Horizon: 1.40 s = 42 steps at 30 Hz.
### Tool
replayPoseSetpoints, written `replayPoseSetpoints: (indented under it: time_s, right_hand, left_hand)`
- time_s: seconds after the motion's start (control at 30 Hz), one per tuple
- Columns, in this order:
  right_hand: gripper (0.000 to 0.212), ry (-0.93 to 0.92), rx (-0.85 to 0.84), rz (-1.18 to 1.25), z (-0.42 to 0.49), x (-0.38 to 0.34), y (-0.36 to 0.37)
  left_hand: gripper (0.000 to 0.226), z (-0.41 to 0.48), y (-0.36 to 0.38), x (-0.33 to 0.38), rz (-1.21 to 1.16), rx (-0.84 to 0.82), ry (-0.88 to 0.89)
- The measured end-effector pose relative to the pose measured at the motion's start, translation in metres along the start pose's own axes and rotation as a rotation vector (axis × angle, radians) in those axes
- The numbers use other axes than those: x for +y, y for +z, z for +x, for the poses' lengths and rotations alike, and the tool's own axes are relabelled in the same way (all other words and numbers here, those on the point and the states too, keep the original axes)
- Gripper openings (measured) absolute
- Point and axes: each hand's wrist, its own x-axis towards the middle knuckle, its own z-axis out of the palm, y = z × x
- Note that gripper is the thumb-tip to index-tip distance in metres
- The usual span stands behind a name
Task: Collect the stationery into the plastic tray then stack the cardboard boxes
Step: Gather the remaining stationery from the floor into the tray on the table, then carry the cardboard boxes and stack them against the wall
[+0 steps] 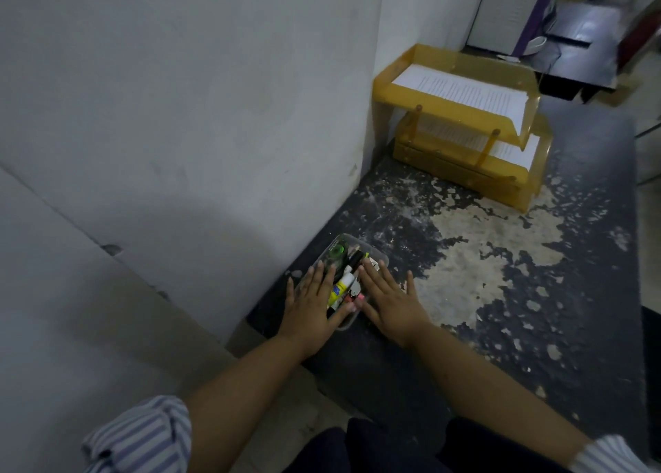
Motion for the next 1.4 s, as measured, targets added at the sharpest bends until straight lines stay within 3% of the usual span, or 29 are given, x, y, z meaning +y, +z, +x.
replayPoseSetpoints:
  time_s: [0.33, 0.67, 0.97, 1.13, 1.4]
  right_hand:
    - [0.064, 0.158, 0.084, 0.049, -0.054, 0.007, 0.022]
    - [0.053, 0.693, 0.451, 0.298, -0.180, 0.041, 0.033]
    - [0.052, 1.167, 0.626, 0.341, -0.344, 0.060, 0.065]
    - [0.051, 1.341, 0.676, 0.350, -0.442, 0.051, 0.090]
    - [0.049, 1.540, 0.698, 0.432, -0.569, 0.055, 0.122]
  left_hand:
    - [0.072, 0.006, -0.001, 0.028, -0.004, -0.028, 0.348]
    - [0.063, -0.003, 0.044, 0.134, 0.016, -0.246, 0.748]
    - [0.062, -0.074, 0.109, 0.265, 0.032, -0.449, 1.098]
    - [0.062, -0.137, 0.152, 0.334, 0.093, -0.528, 1.279]
    - [0.062, -0.229, 0.208, 0.415, 0.115, -0.685, 1.332]
